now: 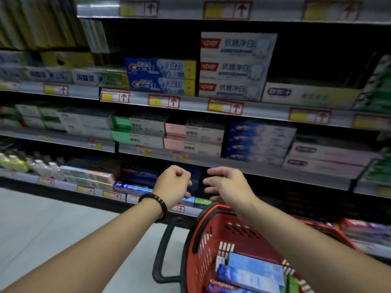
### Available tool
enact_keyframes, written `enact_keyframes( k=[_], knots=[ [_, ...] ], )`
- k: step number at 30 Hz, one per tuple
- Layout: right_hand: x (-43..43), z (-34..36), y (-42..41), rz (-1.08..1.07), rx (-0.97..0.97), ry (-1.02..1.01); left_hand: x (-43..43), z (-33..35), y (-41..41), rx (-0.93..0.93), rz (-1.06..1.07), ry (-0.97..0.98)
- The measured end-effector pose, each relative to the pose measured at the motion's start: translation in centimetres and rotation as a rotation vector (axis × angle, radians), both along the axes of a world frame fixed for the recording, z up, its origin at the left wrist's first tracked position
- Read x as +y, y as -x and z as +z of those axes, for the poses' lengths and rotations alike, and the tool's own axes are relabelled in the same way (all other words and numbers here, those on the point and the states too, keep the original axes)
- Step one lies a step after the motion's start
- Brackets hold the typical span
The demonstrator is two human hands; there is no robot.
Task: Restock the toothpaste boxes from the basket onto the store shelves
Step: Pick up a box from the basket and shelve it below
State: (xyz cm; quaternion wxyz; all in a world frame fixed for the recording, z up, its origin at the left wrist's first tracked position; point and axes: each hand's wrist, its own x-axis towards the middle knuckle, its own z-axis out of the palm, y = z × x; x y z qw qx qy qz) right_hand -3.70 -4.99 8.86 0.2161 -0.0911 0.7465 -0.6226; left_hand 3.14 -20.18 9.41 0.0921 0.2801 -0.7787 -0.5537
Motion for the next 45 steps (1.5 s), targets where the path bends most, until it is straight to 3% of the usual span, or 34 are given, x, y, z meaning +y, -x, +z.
enact_keyframes(
  k=[15, 22, 30, 37, 45],
  knots=[
    [16.5, -1.2, -4.6, -0.125, -0.018, 0.028, 13.0, -2.7, -3.7, -0.059, -0.171, -0.175],
    [21.3, -3.6, -5.3, -0.173, -0.038, -0.003, 16.0, -5.6, -3.9, -0.119, -0.224, -0.104],
    [24.7, -7.5, -5.1, -0.208, -0.089, -0.03, 16.3, -9.3, -3.3, -0.211, -0.253, -0.075],
    [25.9, -10.5, -4.6, -0.253, -0.191, -0.074, 15.9, -12.8, -2.9, -0.337, -0.328, 0.068],
    [25.4, -13.9, -4.0, -0.27, -0.269, -0.114, 18.2, -14.7, -2.1, -0.383, -0.385, 0.045]
  ],
)
